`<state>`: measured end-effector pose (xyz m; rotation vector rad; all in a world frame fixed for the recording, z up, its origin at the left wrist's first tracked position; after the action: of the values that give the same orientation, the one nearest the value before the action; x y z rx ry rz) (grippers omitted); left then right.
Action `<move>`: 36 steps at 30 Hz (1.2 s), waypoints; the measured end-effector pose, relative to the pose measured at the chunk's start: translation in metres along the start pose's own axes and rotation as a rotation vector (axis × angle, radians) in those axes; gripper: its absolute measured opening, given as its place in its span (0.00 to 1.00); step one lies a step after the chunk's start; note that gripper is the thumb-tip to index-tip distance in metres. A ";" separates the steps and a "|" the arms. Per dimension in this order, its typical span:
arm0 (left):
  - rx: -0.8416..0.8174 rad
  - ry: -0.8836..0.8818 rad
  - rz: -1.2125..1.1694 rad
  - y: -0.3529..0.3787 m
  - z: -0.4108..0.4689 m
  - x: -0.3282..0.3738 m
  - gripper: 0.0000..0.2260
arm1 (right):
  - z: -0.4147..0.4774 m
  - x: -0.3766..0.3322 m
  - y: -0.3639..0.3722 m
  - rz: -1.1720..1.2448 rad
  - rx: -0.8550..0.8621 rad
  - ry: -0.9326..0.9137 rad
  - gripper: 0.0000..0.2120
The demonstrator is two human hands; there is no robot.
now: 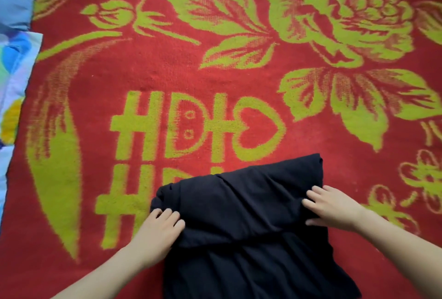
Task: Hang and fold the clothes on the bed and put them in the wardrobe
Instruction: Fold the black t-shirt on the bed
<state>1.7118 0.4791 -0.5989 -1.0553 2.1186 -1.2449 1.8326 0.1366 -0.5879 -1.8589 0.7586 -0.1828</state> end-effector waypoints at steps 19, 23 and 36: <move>-0.066 -0.539 -0.431 -0.015 0.006 -0.116 0.20 | 0.018 0.059 -0.042 0.131 0.117 0.595 0.13; 0.185 -0.262 -0.218 -0.051 -0.007 -0.125 0.16 | -0.005 0.043 -0.053 0.129 0.186 0.523 0.11; 0.092 -0.409 -0.138 -0.054 0.055 -0.058 0.39 | -0.040 -0.024 -0.049 0.162 0.443 0.228 0.18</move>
<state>1.8053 0.4809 -0.5776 -1.3056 1.6896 -1.0651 1.8163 0.1304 -0.5227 -1.3651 0.9357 -0.4279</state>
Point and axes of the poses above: each hand's wrist, its own z-axis towards the middle knuckle, its own y-axis out of the palm, x = y × z, the point moved 4 cm from there along z, towards the middle knuckle, and after that the axes turned 13 degrees about z, right-handed, at the moved point
